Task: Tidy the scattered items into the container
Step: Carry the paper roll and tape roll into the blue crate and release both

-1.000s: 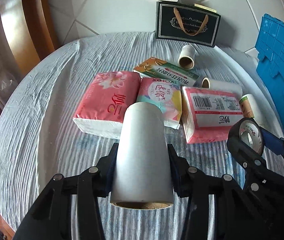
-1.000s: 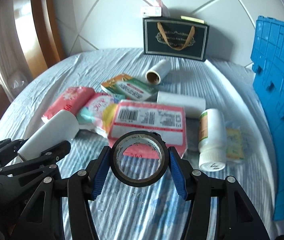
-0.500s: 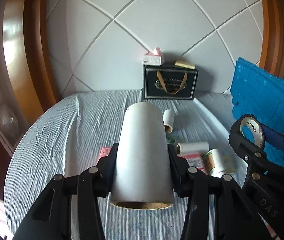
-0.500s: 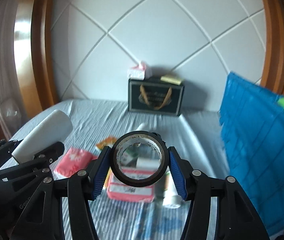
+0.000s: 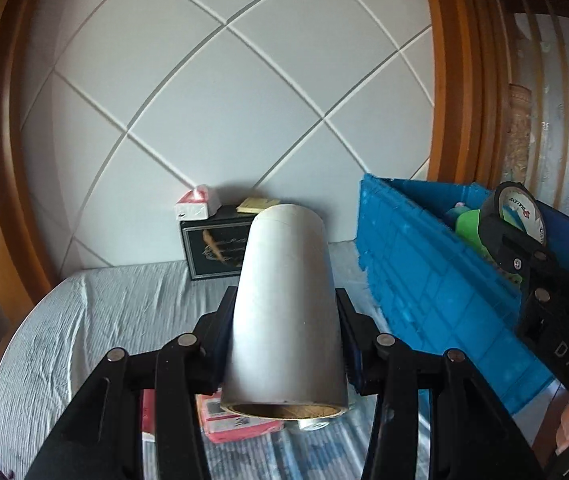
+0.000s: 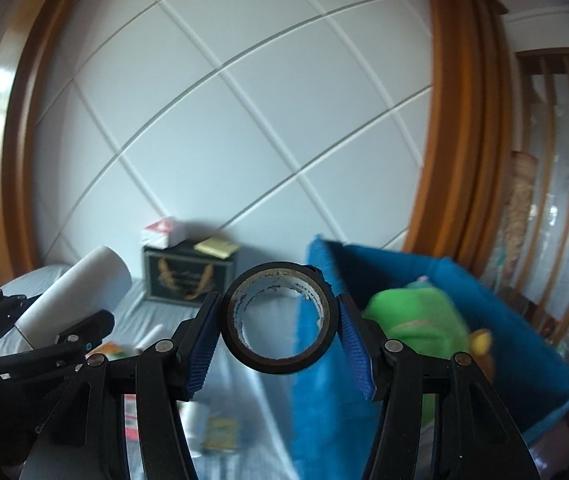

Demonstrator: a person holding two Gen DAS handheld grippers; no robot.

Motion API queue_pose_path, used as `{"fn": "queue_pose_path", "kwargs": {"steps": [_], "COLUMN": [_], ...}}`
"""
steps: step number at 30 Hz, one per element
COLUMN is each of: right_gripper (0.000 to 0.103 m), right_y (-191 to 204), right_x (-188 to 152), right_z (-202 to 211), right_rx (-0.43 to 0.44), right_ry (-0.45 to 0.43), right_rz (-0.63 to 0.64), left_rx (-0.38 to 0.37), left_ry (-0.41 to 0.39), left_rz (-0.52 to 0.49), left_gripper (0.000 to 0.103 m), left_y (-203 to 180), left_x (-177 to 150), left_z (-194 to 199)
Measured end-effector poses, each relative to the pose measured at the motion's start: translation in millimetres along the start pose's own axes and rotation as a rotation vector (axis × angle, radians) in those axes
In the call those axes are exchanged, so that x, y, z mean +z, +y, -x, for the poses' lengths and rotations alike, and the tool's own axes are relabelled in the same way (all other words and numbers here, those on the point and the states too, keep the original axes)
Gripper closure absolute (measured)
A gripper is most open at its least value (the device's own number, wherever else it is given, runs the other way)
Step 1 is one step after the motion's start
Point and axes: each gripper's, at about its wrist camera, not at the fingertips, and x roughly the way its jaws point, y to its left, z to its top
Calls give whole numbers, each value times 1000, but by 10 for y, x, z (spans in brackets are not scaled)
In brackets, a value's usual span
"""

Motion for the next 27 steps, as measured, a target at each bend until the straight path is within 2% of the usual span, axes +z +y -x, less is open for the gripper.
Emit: {"fn": "queue_pose_path", "kwargs": {"steps": [4,6,8,11,17,20,22,24,26,27], "right_gripper": [47,47,47,47,46,46,46,46,46,46], "right_y": [-953,-1434,-1846,-2341,-2677,-2697,-2707,-2736,-2768,-2781], "right_x": [-33,-112,-217,-409,-728,-830,-786,-794,-810,-819], "right_z": [-55,-140,-230,-426,-731,-837,-828,-814,-809,-800], "right_rx": [-58,-73,-74,-31,117,168,201,198,202,209], "right_ry": [-14,5,39,126,255,318,321,328,332,333], "right_rz": [-29,-44,-47,-21,-17,-19,-18,-2,-6,-14], "left_rx": [-68,-101,-123,-117,-52,-14,0,12,39,44], "left_ry": [-46,-44,-19,88,316,343,375,376,366,356], "left_rz": [-20,-27,-41,-65,-66,-82,-94,-95,-101,-101], "left_gripper": [58,58,58,58,58,58,58,50,36,34], "left_y": [-846,-1324,-1737,-2293,-2748,-2842,-2908,-2914,-2921,-2912], "left_x": [249,341,386,349,91,57,3,-44,-85,-90], "left_z": [-70,-153,-281,-536,-1013,-972,-967,-932,-870,-827]}}
